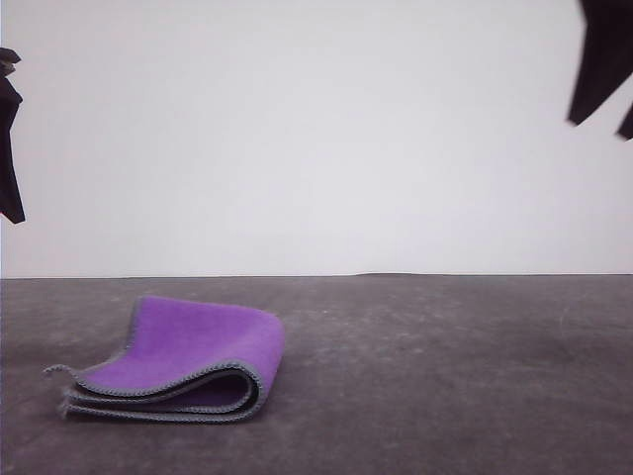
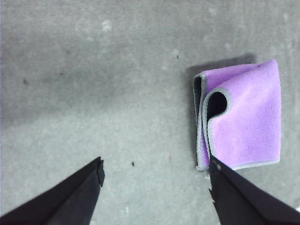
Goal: Fold clothes
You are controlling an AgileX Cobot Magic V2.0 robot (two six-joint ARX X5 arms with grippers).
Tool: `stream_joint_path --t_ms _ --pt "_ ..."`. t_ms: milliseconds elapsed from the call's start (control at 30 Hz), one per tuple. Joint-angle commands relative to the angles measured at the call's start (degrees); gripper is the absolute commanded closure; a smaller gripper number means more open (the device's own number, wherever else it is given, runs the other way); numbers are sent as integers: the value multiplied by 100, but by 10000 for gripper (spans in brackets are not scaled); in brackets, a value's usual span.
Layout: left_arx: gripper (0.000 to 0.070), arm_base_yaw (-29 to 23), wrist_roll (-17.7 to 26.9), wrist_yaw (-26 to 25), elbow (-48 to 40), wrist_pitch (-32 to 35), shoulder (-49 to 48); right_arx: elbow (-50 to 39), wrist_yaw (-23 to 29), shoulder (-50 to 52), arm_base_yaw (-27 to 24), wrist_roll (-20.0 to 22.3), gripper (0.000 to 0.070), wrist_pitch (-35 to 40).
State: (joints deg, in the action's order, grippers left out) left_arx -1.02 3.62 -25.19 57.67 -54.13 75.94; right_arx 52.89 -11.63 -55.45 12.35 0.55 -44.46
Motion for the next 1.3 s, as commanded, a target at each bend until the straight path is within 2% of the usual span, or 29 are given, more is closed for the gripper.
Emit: stream_joint_path --t_ms 0,167,333,433,467,500,533,600,633,833,900,1267 --pt "265 -9 85 13 46 24 5 -134 167 183 -45 97 346 -63" --pt "265 -9 83 11 46 22 5 -626 568 910 -202 -43 346 -81" --pt "265 -9 83 11 46 26 5 -895 615 1398 -285 -163 347 -83" --pt "267 -9 79 11 46 35 5 -903 614 1542 -285 -186 389 -101" --pt "279 -9 76 10 46 32 5 -903 612 1565 -285 -186 457 -104" --pt "316 -9 74 9 46 30 5 -903 609 1584 -284 -185 548 -110" --pt "401 -9 74 9 46 27 5 -903 603 1597 -283 -183 674 -122" --pt "638 -9 82 8 46 20 5 -903 580 1599 -283 -170 696 -135" --pt "682 -9 85 7 46 20 5 -903 563 1597 -283 -164 696 -146" --pt "684 -9 42 -7 46 -15 5 -903 596 1588 -283 -174 696 -69" --pt "683 -9 -161 -15 46 -38 5 -903 570 1588 -283 -210 696 -62" --pt "683 -9 -151 -13 46 -2 5 -903 570 1588 -283 -205 696 -59"
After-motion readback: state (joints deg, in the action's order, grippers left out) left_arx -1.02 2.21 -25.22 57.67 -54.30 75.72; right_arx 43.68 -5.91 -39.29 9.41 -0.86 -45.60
